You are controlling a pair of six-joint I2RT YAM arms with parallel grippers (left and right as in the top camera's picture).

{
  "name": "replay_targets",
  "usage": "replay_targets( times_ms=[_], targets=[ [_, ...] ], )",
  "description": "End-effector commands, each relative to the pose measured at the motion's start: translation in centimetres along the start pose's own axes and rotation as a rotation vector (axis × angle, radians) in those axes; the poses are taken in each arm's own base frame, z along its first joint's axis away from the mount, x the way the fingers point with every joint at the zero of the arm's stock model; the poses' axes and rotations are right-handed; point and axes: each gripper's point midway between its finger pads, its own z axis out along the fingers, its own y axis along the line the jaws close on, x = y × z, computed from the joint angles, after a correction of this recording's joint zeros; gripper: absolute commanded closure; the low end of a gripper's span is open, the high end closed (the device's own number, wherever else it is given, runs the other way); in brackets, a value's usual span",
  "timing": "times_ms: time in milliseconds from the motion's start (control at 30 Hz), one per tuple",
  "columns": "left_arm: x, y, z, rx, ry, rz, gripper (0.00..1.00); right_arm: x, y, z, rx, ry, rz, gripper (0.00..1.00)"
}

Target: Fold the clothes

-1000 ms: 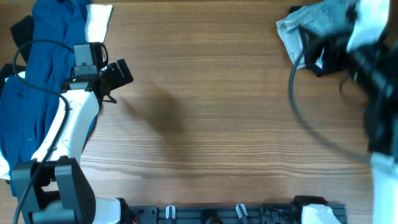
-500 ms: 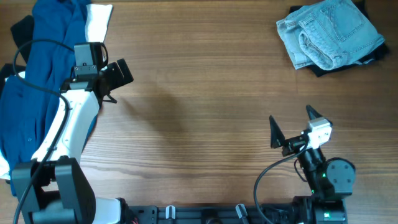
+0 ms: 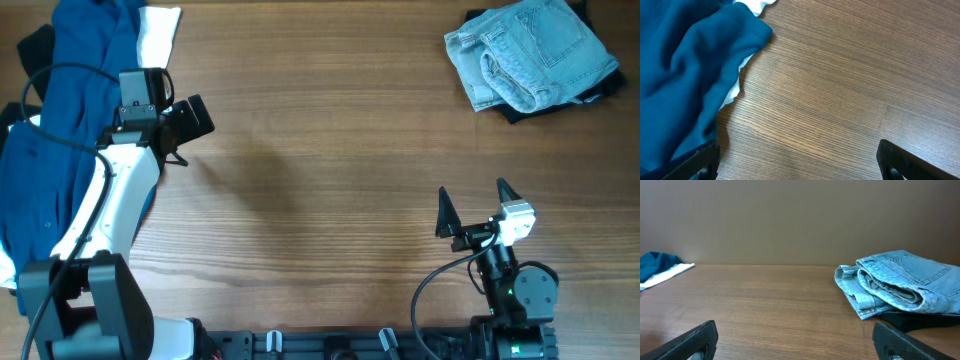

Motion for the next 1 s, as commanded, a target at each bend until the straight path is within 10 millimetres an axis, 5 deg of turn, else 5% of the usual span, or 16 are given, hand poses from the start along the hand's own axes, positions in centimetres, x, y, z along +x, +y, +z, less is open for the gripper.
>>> replay_targets(
  times_ms=[0, 533, 767, 967],
  targets=[
    [-0.1, 0.3, 0.1, -0.014, -0.002, 0.000, 0.00, -0.1, -0.2, 0.0, 0.012, -0.015, 0.004, 0.00],
    [-0.1, 0.3, -0.7, -0.011, -0.008, 0.001, 0.00, -0.1, -0.2, 0.0, 0.012, -0.015, 0.004, 0.00],
    [-3.2, -2.3, -8.2, 0.124, -0.273, 0.064, 0.00, -0.1, -0.2, 0.0, 0.012, -0.015, 0.005, 0.00],
    [1.4, -3.5, -13.6, 0.315, -0.483, 0.304, 0.00, -0.1, -0.2, 0.0, 0.012, -0.015, 0.005, 0.00]
  ],
)
